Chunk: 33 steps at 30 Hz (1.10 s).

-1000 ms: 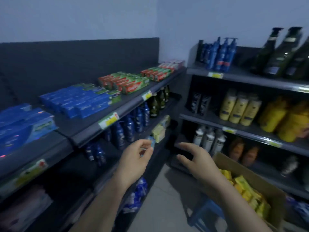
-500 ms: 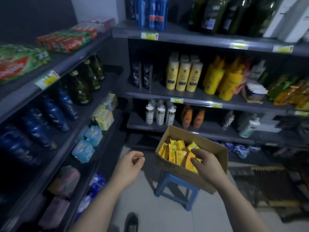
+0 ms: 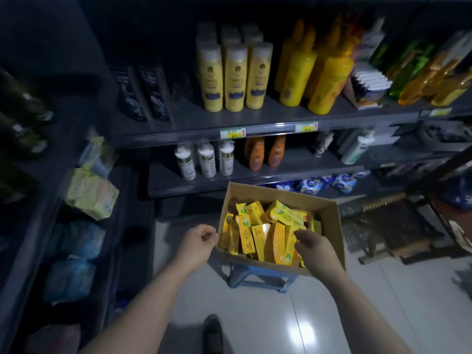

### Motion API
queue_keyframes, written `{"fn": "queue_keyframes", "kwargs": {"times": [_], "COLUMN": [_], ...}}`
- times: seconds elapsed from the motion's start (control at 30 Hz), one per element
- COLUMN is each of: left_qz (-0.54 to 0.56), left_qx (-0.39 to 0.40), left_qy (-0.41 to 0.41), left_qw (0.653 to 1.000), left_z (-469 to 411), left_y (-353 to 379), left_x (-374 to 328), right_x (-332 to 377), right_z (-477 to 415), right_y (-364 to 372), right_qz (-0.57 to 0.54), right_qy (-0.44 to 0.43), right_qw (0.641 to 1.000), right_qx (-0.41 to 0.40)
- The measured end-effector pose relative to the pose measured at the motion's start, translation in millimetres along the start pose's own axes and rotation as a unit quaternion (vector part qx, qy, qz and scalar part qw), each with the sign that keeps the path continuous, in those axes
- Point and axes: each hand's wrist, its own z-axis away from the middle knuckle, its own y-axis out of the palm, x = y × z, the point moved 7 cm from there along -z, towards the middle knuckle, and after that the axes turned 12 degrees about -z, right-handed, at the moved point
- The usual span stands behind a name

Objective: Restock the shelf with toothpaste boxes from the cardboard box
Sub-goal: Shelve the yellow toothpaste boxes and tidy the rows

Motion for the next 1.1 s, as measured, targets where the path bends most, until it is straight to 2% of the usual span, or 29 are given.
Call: {"fn": "queue_keyframes", "kwargs": {"times": [0.23, 0.47, 0.6, 0.77, 0.9, 1.0, 1.1], "left_qz": [-0.04, -0.108, -0.196, -0.213, -0.239, -0.253, -0.258], "left_qx": [0.088, 0.117, 0.059, 0.118, 0.112, 0.074, 0.012], "left_qy": [-0.04, -0.124, -0.169, -0.169, -0.182, -0.166, -0.111], "left_qw": [0.995, 0.98, 0.964, 0.955, 0.947, 0.95, 0.96], "left_z": [-77, -156, -197, -221, -225, -218, -206], "left_y": [71, 154, 185, 233, 238, 228, 210], "left_x": [6, 44, 79, 90, 87, 72, 47], "right_x": [-44, -97, -126, -156, -168, -172, -178], "right_z": [-58, -132, -163, -186, -193, -192, -187], "right_y": [9, 31, 38, 44, 50, 57, 67], "right_qz": [-0.027, -0.023, -0.027, -0.032, -0.034, -0.029, -0.038], "right_qy": [0.057, 0.079, 0.085, 0.092, 0.096, 0.101, 0.128], "right_qw": [0.998, 0.997, 0.996, 0.995, 0.994, 0.994, 0.99], "right_qx": [-0.011, 0.009, 0.014, 0.023, 0.029, 0.04, 0.055]}}
